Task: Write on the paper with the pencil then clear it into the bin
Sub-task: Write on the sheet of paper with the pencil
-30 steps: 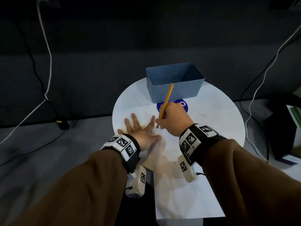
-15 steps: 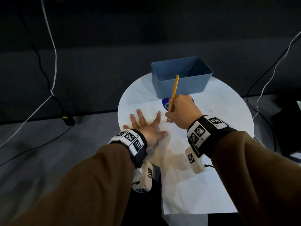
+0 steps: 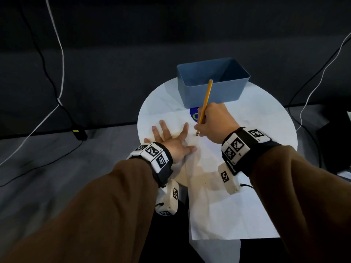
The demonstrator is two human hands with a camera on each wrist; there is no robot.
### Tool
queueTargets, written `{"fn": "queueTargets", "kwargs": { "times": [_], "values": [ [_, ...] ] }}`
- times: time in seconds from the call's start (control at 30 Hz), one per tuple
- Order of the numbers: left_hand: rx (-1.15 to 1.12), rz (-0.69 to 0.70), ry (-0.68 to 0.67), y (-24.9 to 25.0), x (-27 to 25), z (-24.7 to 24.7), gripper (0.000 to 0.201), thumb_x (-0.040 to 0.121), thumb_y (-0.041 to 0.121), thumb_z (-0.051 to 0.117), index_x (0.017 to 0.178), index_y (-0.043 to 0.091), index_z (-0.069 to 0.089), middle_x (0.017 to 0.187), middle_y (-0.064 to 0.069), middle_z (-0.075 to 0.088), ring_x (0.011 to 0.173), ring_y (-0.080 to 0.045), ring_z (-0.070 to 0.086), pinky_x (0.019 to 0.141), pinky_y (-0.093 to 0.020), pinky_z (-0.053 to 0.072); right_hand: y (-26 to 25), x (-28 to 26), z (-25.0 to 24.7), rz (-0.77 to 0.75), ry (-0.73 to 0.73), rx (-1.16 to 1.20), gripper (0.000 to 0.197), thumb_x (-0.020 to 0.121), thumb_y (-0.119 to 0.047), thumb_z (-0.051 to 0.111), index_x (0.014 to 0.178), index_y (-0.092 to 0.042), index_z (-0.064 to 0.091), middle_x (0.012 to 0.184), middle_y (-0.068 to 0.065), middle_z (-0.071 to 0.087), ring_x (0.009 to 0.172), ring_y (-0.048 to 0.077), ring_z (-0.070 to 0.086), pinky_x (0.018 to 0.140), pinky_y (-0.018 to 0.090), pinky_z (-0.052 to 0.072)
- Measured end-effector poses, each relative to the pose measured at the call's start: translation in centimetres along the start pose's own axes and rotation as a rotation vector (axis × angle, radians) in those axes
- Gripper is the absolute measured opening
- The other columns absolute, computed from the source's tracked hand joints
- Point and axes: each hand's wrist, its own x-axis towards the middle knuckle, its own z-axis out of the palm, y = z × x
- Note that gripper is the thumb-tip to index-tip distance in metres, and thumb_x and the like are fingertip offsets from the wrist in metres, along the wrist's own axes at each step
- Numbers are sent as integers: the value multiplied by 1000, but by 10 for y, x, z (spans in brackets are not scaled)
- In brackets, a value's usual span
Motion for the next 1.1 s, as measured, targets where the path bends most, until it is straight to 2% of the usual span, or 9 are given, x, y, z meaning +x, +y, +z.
{"fn": "queueTargets", "kwargs": {
  "times": [0.17, 0.27, 0.33, 0.5, 0.6, 0.83, 1.03, 1.1],
  "values": [
    [4, 2, 2, 1, -2, 0, 79, 93, 71, 38, 151, 54, -13, 155, -16, -41, 142, -46, -33, 110, -74, -4, -7, -7, 4, -54, -20, 7, 20, 90, -25, 75, 81, -11, 63, 83, 8, 68, 82, 20, 65, 76, 33, 57],
    [0, 6, -4, 1, -3, -1, 80, 93, 72, 38, 151, 54, -14, 154, -15, -42, 142, -45, -34, 110, -74, -6, 2, -3, 1, -4, 2, 36, 24, 86, -22, 78, 75, -13, 58, 83, 11, 68, 78, 23, 68, 74, 37, 60],
    [-4, 3, -10, -1, -3, -1, 81, 93, 72, 39, 151, 54, -15, 154, -15, -42, 142, -45, -34, 110, -73, -7, 5, -2, -3, 13, 21, 32, 22, 84, -20, 79, 77, -11, 60, 82, 11, 68, 81, 25, 68, 76, 39, 60],
    [2, 8, -11, 1, -5, -4, 80, 93, 72, 39, 151, 53, -14, 154, -16, -41, 142, -45, -33, 110, -73, -6, 1, -9, 1, -59, -11, 57, 20, 86, -20, 78, 77, -10, 64, 78, 9, 70, 85, 26, 68, 79, 41, 60],
    [-10, 9, -11, 0, -3, -2, 81, 93, 71, 41, 150, 55, -15, 154, -15, -43, 142, -44, -34, 110, -73, -8, 14, -6, -6, -3, 30, 36, 20, 85, -17, 77, 73, -9, 63, 77, 10, 70, 82, 26, 68, 79, 42, 60],
    [2, 3, -18, -1, -3, -2, 80, 92, 73, 39, 150, 55, -14, 155, -16, -39, 143, -43, -32, 111, -73, -7, 11, -8, 2, -23, 27, 106, 18, 84, -17, 77, 75, -10, 65, 74, 7, 71, 80, 22, 69, 79, 39, 60],
    [-25, 27, -8, -3, -3, -1, 81, 93, 71, 42, 150, 55, -14, 153, -14, -44, 142, -43, -35, 110, -72, -10, 36, -5, -14, 77, 96, 18, 16, 86, -19, 78, 80, -9, 66, 81, 7, 71, 78, 20, 69, 74, 34, 60],
    [-23, 25, -9, -3, -3, -2, 81, 93, 71, 41, 150, 55, -14, 153, -14, -43, 142, -43, -35, 110, -72, -10, 34, -5, -14, 70, 103, 41, 17, 85, -19, 79, 80, -10, 66, 81, 7, 71, 76, 19, 70, 74, 33, 60]
  ]
}}
